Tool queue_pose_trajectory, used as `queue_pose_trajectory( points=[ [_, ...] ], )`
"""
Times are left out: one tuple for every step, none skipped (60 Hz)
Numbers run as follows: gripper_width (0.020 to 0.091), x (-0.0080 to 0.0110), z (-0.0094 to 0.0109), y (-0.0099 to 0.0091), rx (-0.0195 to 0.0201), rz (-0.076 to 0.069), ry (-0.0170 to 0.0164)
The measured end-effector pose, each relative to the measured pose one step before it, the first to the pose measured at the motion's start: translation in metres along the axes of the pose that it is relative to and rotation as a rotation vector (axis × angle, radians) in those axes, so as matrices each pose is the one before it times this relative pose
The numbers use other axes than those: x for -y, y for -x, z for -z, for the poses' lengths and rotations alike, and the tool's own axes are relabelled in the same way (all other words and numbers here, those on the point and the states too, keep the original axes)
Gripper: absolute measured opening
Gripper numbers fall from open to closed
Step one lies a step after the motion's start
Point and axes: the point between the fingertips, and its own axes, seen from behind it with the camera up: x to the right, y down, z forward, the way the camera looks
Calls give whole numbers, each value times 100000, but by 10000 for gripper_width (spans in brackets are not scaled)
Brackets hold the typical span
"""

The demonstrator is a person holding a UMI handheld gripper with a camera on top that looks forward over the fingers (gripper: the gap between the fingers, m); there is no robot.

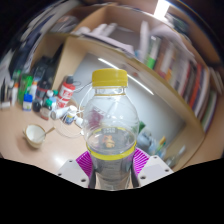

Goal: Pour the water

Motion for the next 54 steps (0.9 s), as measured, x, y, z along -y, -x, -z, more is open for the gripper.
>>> queue_pose_trajectory(
  points=[
    [497,729,-551,-245,72,6790,-269],
    [496,857,-734,136,-1211,6464,-431],
    [495,866,-457,-82,-1638,6532,-537],
    [496,839,-480,-73,-1870,6722,-744],
    [494,860,-485,75,-1633,7225,-995],
    [495,782,-502,238,-1042,7695,-1142],
    [494,783,-473,233,-641,7902,-1148],
    [493,852,-450,374,-483,7674,-1126],
    [494,554,-443,106,261,7564,-1479],
    [494,642,-154,88,352,7183,-548],
    [491,957,-835,920,-462,6303,-1152],
    [491,561,-422,473,141,6924,-691],
    [488,639,-318,453,264,7215,-744],
    [492,661,-347,405,130,7188,-986],
    [474,630,-290,374,-57,7432,-901],
    [492,555,-252,330,-63,7808,-639],
    [493,532,-193,271,-182,7997,-636],
    [492,508,-179,178,-163,7837,-589],
    [492,426,-180,218,-76,7643,-361],
    [493,364,-123,168,9,7328,-202],
    [493,-229,-23,61,524,6666,-955],
    [492,349,-170,-84,-257,5484,-42],
    [491,798,-527,-111,-943,4044,641],
    [493,185,-107,-219,-940,3874,284],
    [492,197,-48,-221,-928,3233,325],
    [494,52,-78,-222,-892,2892,454],
    [493,-34,-125,-189,-715,2496,648],
    [494,34,-76,-143,-389,2252,606],
    [495,37,-55,-163,-393,1606,487],
    [495,43,-39,-162,-456,1141,568],
    [494,34,-21,-204,-477,1091,593],
    [493,-140,154,-229,331,1596,156],
    [493,196,-91,-51,-264,1446,169],
    [494,115,-83,-240,1,1636,55],
    [494,191,-55,-121,-427,1439,107],
    [494,201,-31,-56,-265,1504,-212],
    [493,264,-34,-3,-4,1192,-648],
    [495,228,-34,4,27,880,-475],
    [495,111,-6,-7,-59,637,-165],
    [493,36,-19,20,12,440,23],
    [494,-18,-4,43,130,291,148],
    [495,-141,74,14,484,168,-41],
    [496,-70,-49,15,158,-663,268],
    [496,-76,-30,61,417,-1316,260],
    [495,-110,-19,143,893,-2013,264],
    [494,-102,-18,271,1445,-2971,210],
    [493,-90,0,303,1831,-4135,14],
    [493,-236,168,212,2738,-5026,-138],
    [493,-140,10,319,1991,-6442,-109],
    [493,-283,35,192,1841,-7242,234],
    [493,-404,63,92,1565,-7674,537],
    [492,-369,14,31,1308,-8081,481],
    [492,-440,31,-133,964,-8475,541],
    [493,-472,0,-234,816,-8919,463]
  ],
)
